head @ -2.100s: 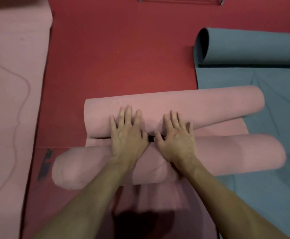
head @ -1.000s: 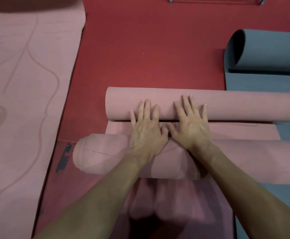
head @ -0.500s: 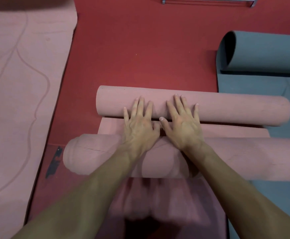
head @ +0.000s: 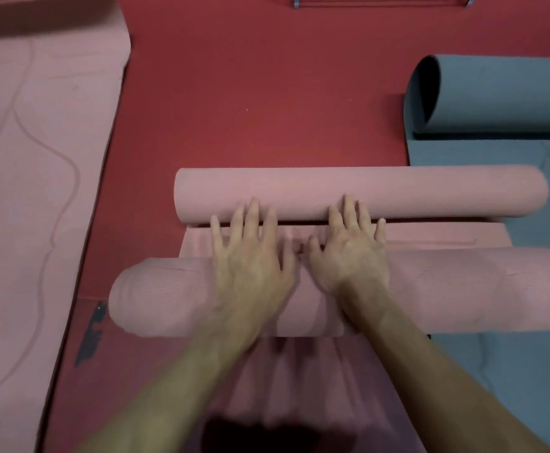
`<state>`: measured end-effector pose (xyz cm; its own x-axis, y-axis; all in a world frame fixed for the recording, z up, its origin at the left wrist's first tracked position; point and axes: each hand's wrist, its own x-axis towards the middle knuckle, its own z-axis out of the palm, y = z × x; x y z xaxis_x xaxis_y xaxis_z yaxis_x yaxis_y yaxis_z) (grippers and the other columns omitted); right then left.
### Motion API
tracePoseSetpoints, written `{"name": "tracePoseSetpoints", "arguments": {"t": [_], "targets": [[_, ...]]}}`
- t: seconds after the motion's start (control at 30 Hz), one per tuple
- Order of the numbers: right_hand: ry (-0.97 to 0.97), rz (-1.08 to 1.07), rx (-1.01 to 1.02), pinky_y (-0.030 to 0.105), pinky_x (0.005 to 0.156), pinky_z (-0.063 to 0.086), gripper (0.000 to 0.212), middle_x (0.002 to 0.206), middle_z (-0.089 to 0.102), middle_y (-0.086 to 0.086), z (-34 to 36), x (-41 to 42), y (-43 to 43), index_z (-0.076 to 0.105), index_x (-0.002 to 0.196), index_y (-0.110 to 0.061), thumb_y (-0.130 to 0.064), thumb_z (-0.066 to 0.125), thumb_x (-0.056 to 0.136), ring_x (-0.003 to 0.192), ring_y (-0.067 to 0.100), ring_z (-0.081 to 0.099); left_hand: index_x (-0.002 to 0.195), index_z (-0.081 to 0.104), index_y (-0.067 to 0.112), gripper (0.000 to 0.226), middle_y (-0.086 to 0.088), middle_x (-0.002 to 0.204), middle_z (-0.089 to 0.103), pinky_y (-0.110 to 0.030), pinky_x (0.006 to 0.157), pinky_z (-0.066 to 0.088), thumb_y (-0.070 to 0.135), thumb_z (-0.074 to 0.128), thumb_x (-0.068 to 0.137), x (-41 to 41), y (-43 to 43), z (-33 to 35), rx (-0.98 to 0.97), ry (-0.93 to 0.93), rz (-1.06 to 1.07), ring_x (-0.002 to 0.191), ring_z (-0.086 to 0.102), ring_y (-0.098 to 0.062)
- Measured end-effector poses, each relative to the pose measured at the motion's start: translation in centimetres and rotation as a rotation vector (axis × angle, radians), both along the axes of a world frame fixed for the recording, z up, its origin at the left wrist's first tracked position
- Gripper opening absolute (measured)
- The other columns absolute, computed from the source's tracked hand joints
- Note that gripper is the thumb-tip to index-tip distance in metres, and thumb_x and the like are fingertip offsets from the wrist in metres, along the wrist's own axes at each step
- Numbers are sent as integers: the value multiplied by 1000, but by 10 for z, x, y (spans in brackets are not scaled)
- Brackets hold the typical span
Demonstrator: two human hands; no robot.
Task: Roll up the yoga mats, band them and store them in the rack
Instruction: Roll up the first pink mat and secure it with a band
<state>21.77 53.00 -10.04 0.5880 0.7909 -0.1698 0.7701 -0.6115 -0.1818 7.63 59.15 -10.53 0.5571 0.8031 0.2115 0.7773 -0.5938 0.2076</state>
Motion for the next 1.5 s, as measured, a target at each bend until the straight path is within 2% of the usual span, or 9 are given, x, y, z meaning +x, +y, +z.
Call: {"name": "tracePoseSetpoints", "arguments": {"t": [0.1,0.2,0.43,0.6,0.77,1.0,1.23,1.4,1.5], "targets": [[-15,-4,1,55,129,2,74,175,7,7,-4,-3,1,19,165,-13,-49,35,102,161,28,1,163,28,20,77,-14,172,20,-60,127,10,54,37,95,-6,-9,-10,-156,55,44,160,12,-28],[-37,17,38,56,129,2,74,174,11,10,-1,-1,2,22,164,-11,-49,34,103,161,29,3,166,14,24,78,-10,174,3,-56,129,0,56,34,98,4,0,-6,-165,74,21,161,-2,-24],[-141,121,102,59,127,11,81,171,24,11,2,-5,-2,41,158,-14,-63,24,96,160,29,15,167,5,24,79,-11,174,-8,-56,128,-3,56,35,100,12,18,-2,-286,126,1,160,-12,-23],[-29,102,21,56,128,5,77,175,5,8,3,7,12,24,164,-16,-62,25,103,161,23,0,166,14,20,77,-13,174,1,-56,129,0,49,39,99,18,27,-3,-241,119,-20,161,-6,-24],[-6,92,14,54,129,5,79,175,2,5,2,7,11,21,165,-18,-64,24,102,161,21,-3,158,39,15,68,-12,169,28,-58,126,19,41,46,95,4,13,-9,-12,-56,-24,159,20,-23],[-14,86,46,55,129,2,74,175,7,6,2,6,11,26,164,-18,-62,26,104,161,23,1,166,9,28,74,-3,175,-3,-55,129,-1,53,32,100,14,30,-6,-291,142,-19,161,-8,-16],[-105,109,59,61,125,10,82,170,26,12,-2,1,4,41,158,-17,-65,24,94,159,29,17,167,9,24,75,-7,175,-6,-56,129,1,49,34,100,23,47,-3,-342,191,-61,161,-7,-21],[-25,73,-24,57,128,4,79,174,10,7,2,10,19,25,164,-18,-63,25,99,161,24,4,165,21,18,69,-6,174,15,-49,130,5,40,39,102,21,40,0,-169,63,-62,161,5,-18],[-17,59,-24,56,129,1,81,175,7,6,2,12,20,20,166,-17,-63,26,99,161,24,1,160,37,17,67,-9,169,30,-55,128,15,43,41,99,9,22,-7,-15,-13,-28,158,22,-21]]}}
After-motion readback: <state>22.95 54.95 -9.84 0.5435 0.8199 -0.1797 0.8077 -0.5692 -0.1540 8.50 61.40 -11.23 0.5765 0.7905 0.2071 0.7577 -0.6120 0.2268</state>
